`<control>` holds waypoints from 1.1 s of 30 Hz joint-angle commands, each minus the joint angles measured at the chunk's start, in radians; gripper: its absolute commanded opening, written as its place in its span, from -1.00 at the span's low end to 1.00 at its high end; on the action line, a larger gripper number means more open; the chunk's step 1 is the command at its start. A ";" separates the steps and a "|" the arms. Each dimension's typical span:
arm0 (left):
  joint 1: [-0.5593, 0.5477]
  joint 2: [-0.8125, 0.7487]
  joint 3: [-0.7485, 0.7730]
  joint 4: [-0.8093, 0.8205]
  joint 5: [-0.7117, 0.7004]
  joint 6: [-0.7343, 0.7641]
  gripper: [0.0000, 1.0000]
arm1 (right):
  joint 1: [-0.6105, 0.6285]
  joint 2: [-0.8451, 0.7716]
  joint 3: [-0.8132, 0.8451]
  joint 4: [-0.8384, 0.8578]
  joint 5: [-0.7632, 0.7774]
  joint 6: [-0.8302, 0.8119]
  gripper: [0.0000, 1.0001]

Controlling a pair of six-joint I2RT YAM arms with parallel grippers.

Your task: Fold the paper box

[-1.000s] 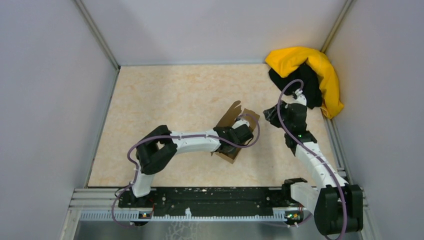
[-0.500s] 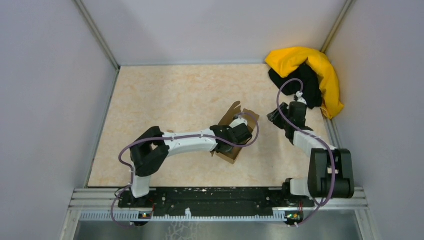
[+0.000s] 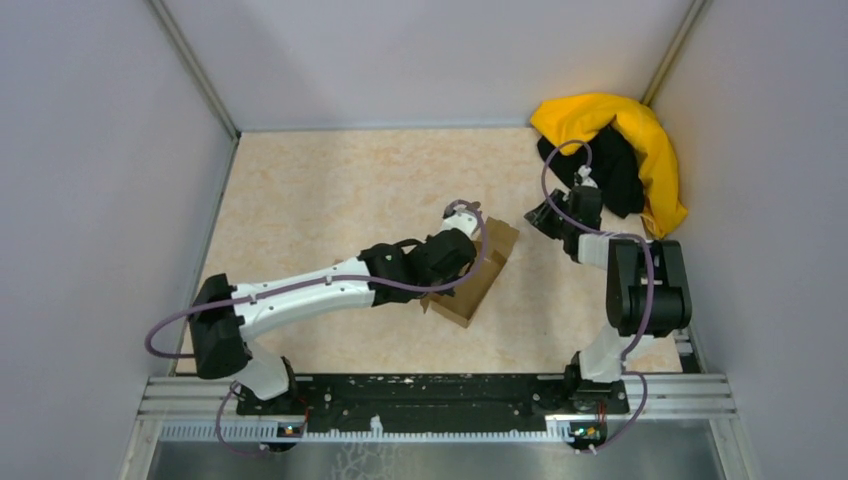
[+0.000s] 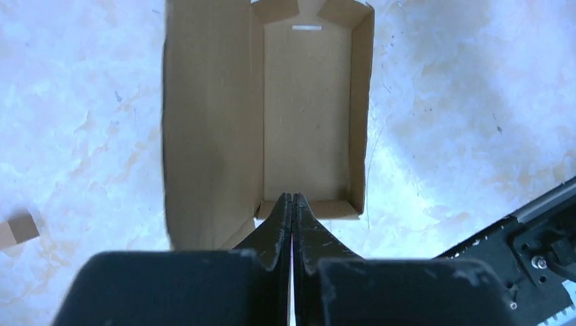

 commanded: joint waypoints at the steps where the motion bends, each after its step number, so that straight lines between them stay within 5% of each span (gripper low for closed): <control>1: -0.014 -0.078 -0.094 -0.016 0.010 -0.071 -1.00 | -0.006 0.063 0.071 0.107 -0.085 -0.034 -0.39; 16: -0.035 -0.338 -0.303 -0.060 -0.064 -0.200 -1.00 | 0.088 0.142 0.101 0.172 -0.249 -0.113 -0.46; 33: -0.003 -0.273 -0.317 -0.035 -0.169 -0.168 -0.96 | 0.124 -0.163 -0.186 0.128 -0.263 -0.141 -0.47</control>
